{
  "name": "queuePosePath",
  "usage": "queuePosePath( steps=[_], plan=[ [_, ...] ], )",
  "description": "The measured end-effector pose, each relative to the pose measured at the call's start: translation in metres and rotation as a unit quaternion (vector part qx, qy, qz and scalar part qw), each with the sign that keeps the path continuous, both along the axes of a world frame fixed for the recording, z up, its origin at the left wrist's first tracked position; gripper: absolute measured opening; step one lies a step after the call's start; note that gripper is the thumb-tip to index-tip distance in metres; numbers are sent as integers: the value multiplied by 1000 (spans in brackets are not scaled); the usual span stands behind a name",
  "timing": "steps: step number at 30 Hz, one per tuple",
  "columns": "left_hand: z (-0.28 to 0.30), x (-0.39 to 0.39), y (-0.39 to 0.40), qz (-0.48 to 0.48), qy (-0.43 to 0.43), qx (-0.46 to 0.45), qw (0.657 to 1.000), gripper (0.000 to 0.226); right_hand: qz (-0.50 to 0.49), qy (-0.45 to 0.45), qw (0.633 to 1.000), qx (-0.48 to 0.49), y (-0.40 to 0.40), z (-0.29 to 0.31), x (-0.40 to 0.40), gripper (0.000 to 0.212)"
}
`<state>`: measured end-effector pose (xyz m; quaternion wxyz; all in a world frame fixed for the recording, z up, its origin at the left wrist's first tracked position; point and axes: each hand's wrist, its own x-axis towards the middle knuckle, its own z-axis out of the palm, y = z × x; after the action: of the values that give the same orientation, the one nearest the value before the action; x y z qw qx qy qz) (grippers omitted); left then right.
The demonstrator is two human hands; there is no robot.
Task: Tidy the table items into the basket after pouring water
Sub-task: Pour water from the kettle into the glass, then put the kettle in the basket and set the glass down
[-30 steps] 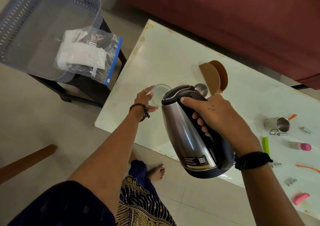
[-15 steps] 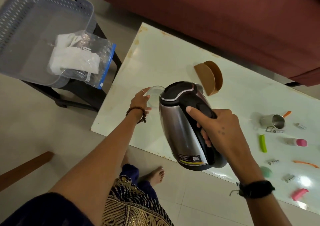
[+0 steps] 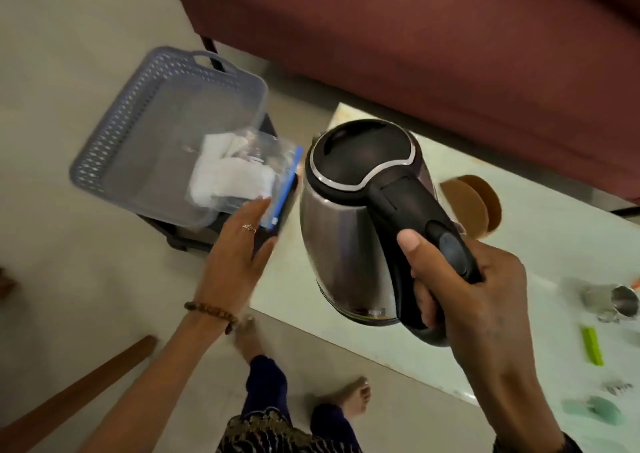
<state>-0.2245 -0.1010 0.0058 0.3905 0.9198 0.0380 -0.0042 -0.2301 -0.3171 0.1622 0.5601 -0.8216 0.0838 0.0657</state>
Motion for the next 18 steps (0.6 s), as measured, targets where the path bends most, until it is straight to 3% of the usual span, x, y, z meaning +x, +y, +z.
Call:
queuePosePath(
  steps=[7, 13, 16, 18],
  plan=[
    [11, 27, 140, 104, 27, 91, 990, 60, 43, -36, 990, 131, 132, -2, 54, 46],
    [-22, 59, 242, 76, 134, 207, 966, 82, 1, -45, 972, 231, 241, -30, 93, 39],
    [-42, 74, 269, 96, 172, 209, 958, 87, -23, -41, 972, 230, 288, -57, 111, 37],
    [-53, 81, 280, 157, 179, 163, 957, 77, -34, -38, 976, 213, 316, -79, 121, 33]
  ],
)
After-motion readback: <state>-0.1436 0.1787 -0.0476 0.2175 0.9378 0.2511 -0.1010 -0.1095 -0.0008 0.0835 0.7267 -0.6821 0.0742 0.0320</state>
